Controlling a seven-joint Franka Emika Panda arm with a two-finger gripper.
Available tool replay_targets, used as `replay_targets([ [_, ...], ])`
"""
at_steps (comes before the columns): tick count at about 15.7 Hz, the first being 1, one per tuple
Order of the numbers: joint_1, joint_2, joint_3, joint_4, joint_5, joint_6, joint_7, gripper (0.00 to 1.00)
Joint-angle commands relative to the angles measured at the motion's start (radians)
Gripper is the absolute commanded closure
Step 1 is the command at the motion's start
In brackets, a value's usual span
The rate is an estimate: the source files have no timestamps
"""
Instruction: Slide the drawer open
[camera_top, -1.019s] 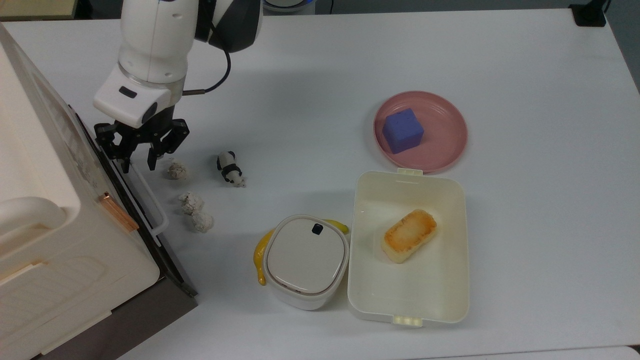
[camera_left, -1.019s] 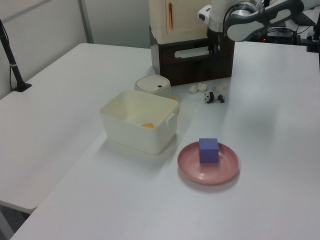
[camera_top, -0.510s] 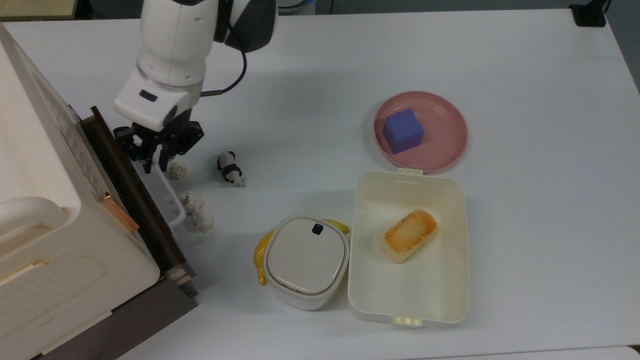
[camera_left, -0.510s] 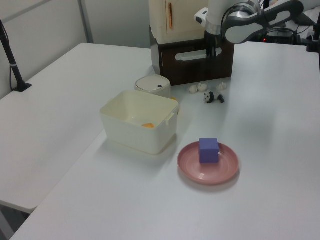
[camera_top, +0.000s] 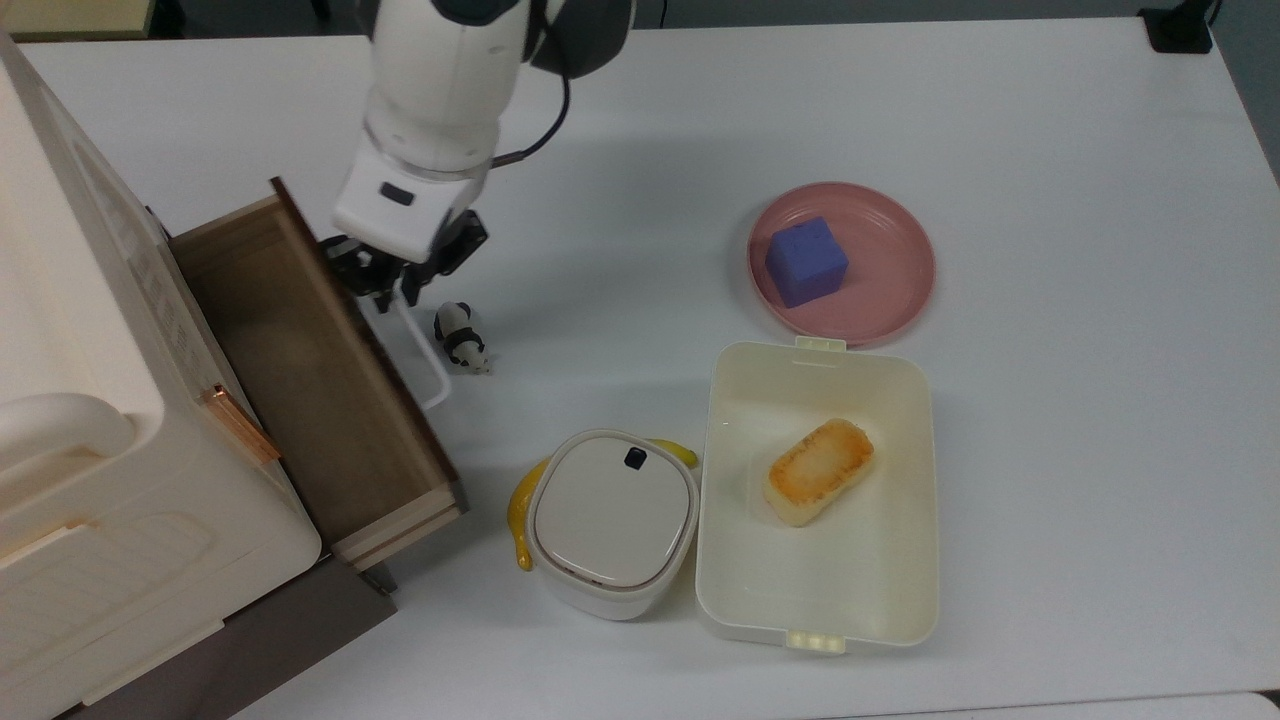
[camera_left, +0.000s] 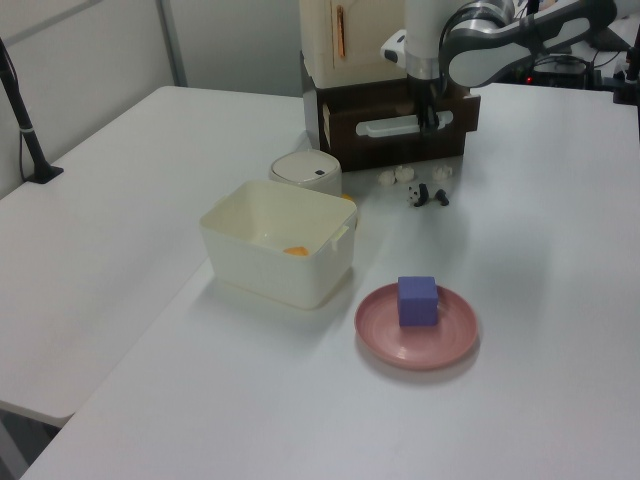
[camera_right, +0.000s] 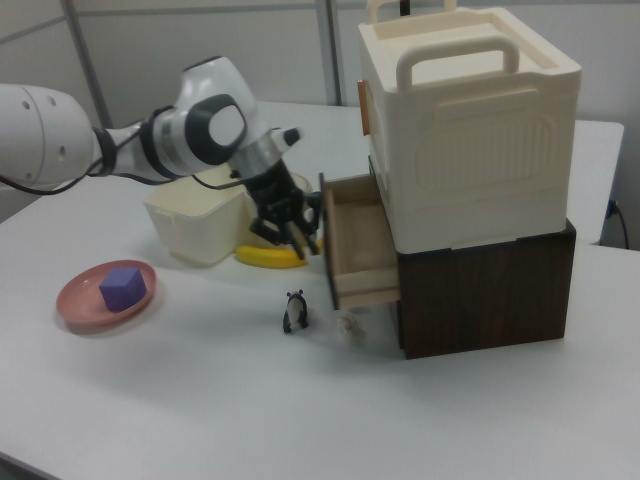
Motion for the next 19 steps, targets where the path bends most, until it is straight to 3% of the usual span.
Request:
replay_targets([
  [1, 0.033, -0.084, 0.062, -0.044, 0.095, -0.119, 0.043, 0.70],
  [2, 0.032, -0.091, 0.061, -0.035, 0.139, -0.133, 0.071, 0.52],
  [4, 0.025, -0.091, 0.061, -0.015, 0.175, -0.131, 0.220, 0.00],
  [9, 0.021, -0.092, 0.061, 0.024, 0.183, -0.125, 0.340, 0.00],
  [12, 0.025, -0.106, 0.067, 0.019, 0.183, -0.137, 0.601, 0.00],
  [14, 0.013, -0.129, 0.073, 0.016, 0.205, -0.197, 0.620, 0.00],
  [16, -0.013, -0.169, 0.065, 0.018, 0.316, -0.273, 0.612, 0.00],
  [19, -0.018, -0.203, 0.070, 0.018, 0.328, -0.360, 0.595, 0.00],
])
